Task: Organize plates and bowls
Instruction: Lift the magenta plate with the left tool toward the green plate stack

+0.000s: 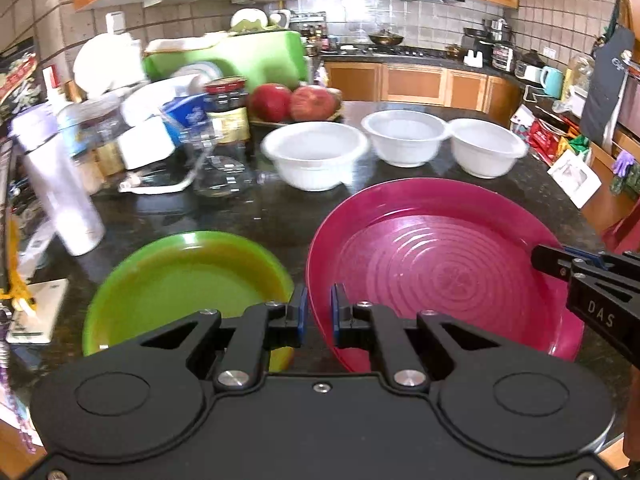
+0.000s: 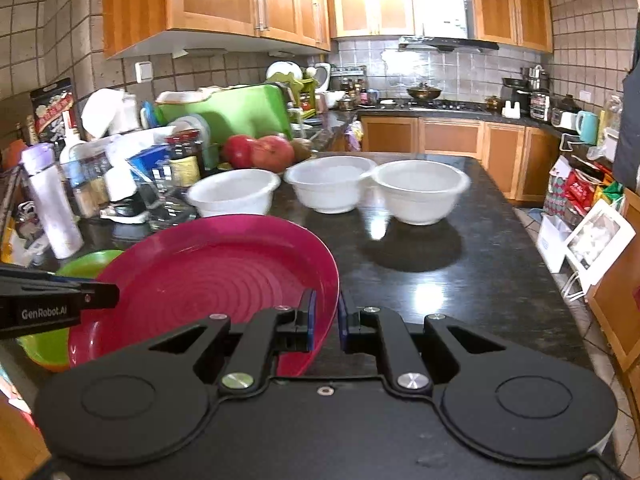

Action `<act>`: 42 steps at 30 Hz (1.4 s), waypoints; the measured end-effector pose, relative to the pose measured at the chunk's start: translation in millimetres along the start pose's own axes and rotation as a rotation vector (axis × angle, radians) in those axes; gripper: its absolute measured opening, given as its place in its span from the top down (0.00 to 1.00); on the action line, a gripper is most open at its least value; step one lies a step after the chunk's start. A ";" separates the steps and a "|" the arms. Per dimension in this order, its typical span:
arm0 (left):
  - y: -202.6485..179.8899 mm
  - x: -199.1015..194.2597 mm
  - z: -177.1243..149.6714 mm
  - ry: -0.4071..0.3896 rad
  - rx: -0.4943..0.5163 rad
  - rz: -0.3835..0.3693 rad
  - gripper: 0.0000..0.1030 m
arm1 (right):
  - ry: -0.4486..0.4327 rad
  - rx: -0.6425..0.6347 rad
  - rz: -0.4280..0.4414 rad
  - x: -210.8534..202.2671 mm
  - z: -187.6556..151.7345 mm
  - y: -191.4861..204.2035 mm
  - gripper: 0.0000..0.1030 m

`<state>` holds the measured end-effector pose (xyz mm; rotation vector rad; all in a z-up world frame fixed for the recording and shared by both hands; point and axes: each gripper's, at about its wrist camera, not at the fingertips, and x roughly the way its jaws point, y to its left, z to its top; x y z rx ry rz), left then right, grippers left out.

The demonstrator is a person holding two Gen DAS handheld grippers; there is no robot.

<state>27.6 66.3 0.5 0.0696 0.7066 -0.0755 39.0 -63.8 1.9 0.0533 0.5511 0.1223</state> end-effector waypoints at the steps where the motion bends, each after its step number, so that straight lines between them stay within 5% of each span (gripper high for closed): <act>1: 9.1 -2.2 -0.3 -0.002 -0.006 0.009 0.85 | -0.002 -0.004 0.008 0.3 1.4 9.0 0.87; 17: 124.6 -23.2 -5.2 -0.065 -0.041 0.088 0.85 | -0.035 -0.054 0.063 14.5 14.8 140.0 0.87; 23: 143.6 -11.9 -8.3 -0.067 -0.012 0.059 0.85 | -0.002 -0.046 0.014 29.6 8.3 159.4 0.81; 24: 144.0 -8.7 -9.3 -0.064 0.000 0.051 0.81 | 0.003 -0.043 0.001 31.9 6.0 161.8 0.70; 25: 146.1 -5.7 -10.6 -0.059 0.004 0.046 0.70 | 0.004 -0.040 -0.016 33.1 4.3 163.8 0.65; 26: 148.1 -3.8 -12.4 -0.050 0.007 0.035 0.69 | 0.005 -0.037 -0.037 33.8 2.1 166.5 0.64; 42: 161.8 4.1 -16.3 -0.001 0.044 -0.093 0.68 | 0.005 0.029 -0.108 21.6 -4.1 174.7 0.64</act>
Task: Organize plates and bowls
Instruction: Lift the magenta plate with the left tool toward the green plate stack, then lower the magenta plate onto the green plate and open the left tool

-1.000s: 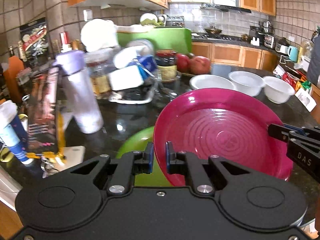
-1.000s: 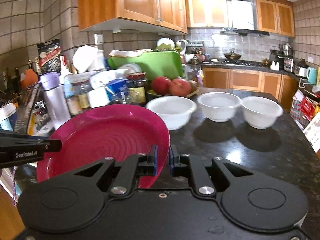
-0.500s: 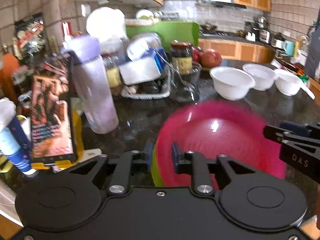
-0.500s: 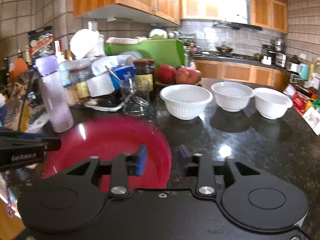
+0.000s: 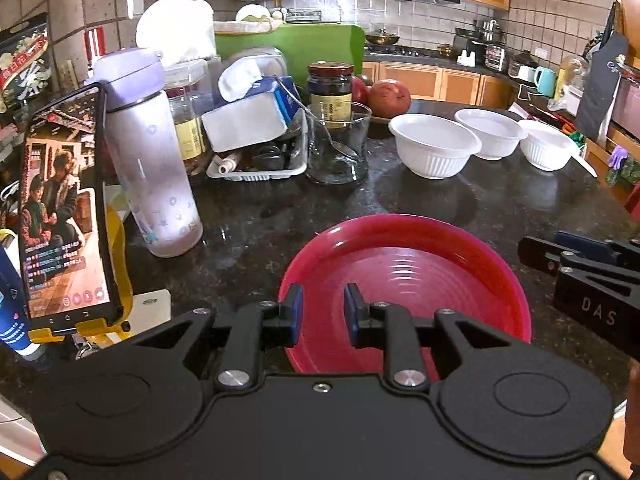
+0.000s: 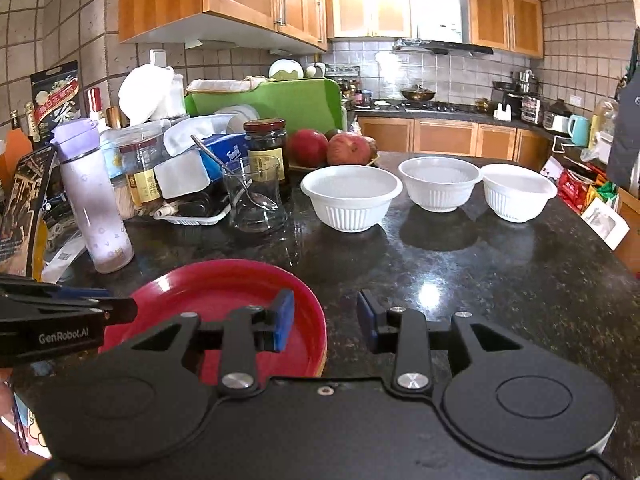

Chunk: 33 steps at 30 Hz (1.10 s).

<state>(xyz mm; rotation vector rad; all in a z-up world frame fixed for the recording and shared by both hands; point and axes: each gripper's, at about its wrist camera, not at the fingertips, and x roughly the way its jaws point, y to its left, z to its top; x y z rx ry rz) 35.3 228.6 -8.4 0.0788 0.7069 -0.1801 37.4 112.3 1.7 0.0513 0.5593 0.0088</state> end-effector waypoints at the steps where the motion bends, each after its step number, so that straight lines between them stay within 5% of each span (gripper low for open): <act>1: -0.6 0.3 0.0 0.001 0.003 -0.005 0.68 | 0.003 0.006 -0.005 -1.1 -0.8 -0.1 0.64; 7: -2.2 0.2 -2.3 0.021 0.010 -0.038 0.66 | 0.015 0.015 -0.023 -9.9 -7.1 1.0 0.64; 10: -3.5 -1.5 -3.7 0.019 0.012 -0.057 0.51 | 0.017 0.018 -0.031 -13.8 -10.2 2.1 0.64; 19: -15.4 -5.3 -3.3 0.011 0.024 -0.074 0.50 | 0.019 0.039 -0.019 -23.4 -13.1 -7.2 0.57; 33: -78.2 7.9 14.2 0.018 0.039 -0.036 0.45 | -0.016 0.106 -0.036 -18.1 -6.0 -95.4 0.44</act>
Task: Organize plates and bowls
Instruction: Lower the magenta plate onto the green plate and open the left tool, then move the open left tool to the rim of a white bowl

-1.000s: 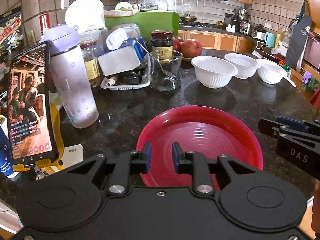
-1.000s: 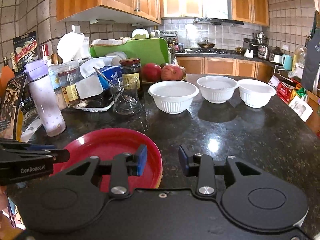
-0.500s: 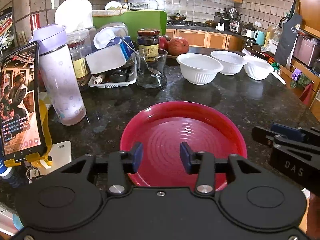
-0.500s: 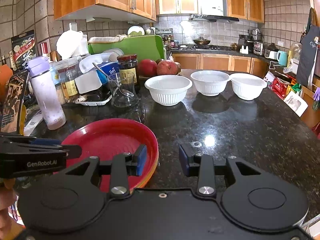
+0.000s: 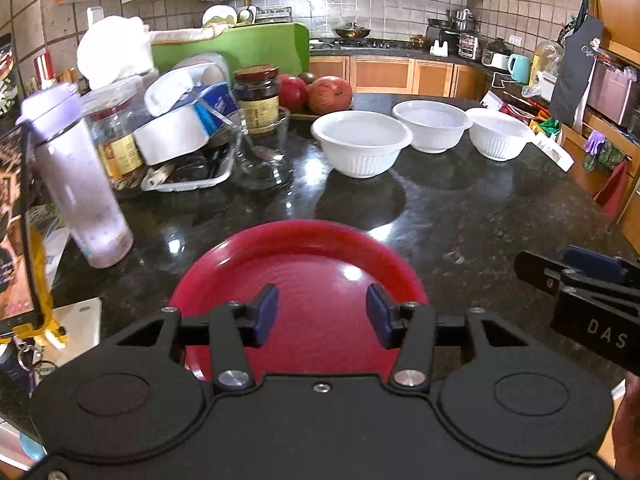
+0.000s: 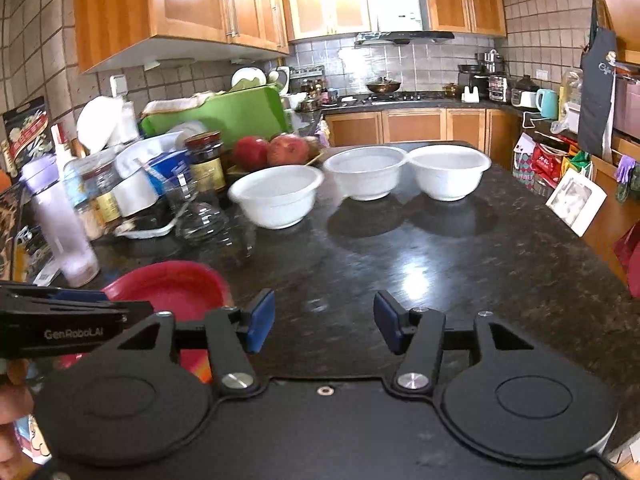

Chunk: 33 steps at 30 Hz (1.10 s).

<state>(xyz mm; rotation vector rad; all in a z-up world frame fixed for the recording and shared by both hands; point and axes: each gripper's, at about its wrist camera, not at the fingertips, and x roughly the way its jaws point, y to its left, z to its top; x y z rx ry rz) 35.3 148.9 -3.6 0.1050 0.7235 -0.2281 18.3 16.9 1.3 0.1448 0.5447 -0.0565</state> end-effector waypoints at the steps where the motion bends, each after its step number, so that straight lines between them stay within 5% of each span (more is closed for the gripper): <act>1: -7.3 2.8 3.5 0.005 -0.003 0.003 0.45 | -0.002 0.002 -0.001 1.7 2.6 -8.5 0.43; 18: -118.5 49.2 63.2 0.110 -0.057 -0.016 0.42 | 0.059 0.013 0.064 45.9 75.3 -179.0 0.42; 26: -150.9 65.9 88.5 0.064 -0.057 0.054 0.42 | 0.087 0.034 0.103 74.0 112.7 -217.7 0.42; 33: -164.0 97.4 114.6 0.145 -0.115 -0.014 0.44 | 0.075 -0.048 0.139 97.4 139.2 -223.1 0.42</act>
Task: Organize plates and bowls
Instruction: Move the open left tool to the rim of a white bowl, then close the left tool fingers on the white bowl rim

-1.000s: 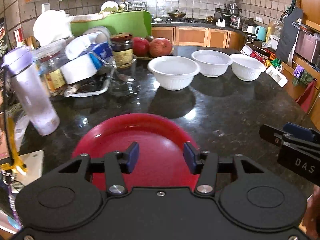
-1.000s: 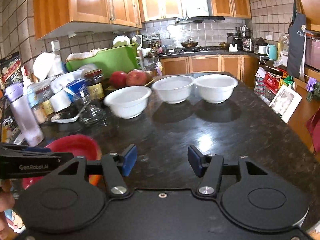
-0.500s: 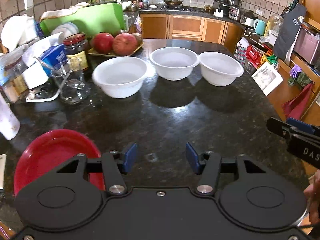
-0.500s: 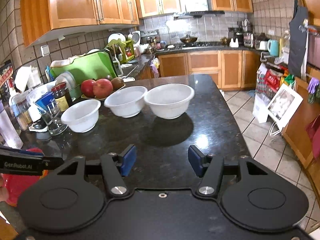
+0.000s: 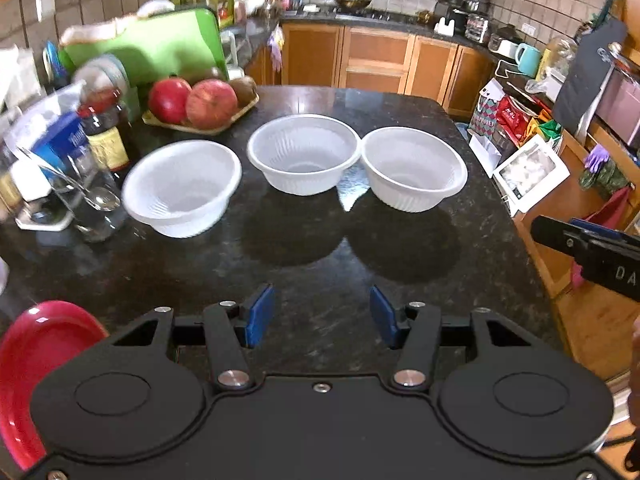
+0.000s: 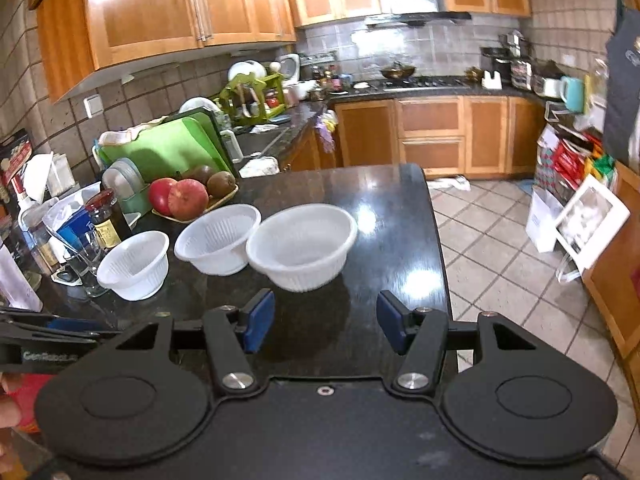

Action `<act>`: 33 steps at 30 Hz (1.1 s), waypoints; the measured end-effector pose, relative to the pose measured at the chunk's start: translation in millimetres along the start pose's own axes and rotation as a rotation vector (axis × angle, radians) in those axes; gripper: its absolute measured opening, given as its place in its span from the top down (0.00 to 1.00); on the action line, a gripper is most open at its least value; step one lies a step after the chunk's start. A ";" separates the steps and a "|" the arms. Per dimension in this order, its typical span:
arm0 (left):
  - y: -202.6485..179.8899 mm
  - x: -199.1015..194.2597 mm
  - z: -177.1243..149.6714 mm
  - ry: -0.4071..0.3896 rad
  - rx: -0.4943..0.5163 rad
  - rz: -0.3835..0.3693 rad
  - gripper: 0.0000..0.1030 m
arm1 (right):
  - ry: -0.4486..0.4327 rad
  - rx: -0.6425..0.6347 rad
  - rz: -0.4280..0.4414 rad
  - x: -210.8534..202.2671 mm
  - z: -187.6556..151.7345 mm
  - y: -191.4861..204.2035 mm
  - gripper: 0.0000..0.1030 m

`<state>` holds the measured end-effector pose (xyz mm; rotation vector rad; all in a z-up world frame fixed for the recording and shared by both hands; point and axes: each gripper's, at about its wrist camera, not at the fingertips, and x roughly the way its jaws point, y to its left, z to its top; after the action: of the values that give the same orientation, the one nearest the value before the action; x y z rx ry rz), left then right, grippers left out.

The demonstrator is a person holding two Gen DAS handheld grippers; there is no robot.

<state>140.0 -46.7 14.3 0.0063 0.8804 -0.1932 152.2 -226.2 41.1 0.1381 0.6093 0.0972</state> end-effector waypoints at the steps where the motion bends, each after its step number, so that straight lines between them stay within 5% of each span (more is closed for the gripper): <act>1: -3.4 3.0 3.8 0.015 -0.006 -0.009 0.44 | 0.002 -0.015 0.006 3.3 3.0 0.0 0.42; 7: -19.9 14.4 29.9 -0.001 -0.017 0.014 0.44 | 0.049 -0.092 0.037 28.0 23.1 -2.8 0.45; 16: -32.7 50.4 60.7 0.049 -0.095 -0.017 0.47 | 0.101 -0.023 0.065 76.3 47.4 -27.1 0.52; 33: -50.4 102.0 82.6 0.088 -0.118 -0.021 0.51 | 0.135 -0.061 0.111 144.3 62.3 -38.6 0.66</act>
<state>257.9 -120.1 -7.5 -0.1048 0.9784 -0.1611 307.8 -251.6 4.3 0.1072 0.7326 0.2342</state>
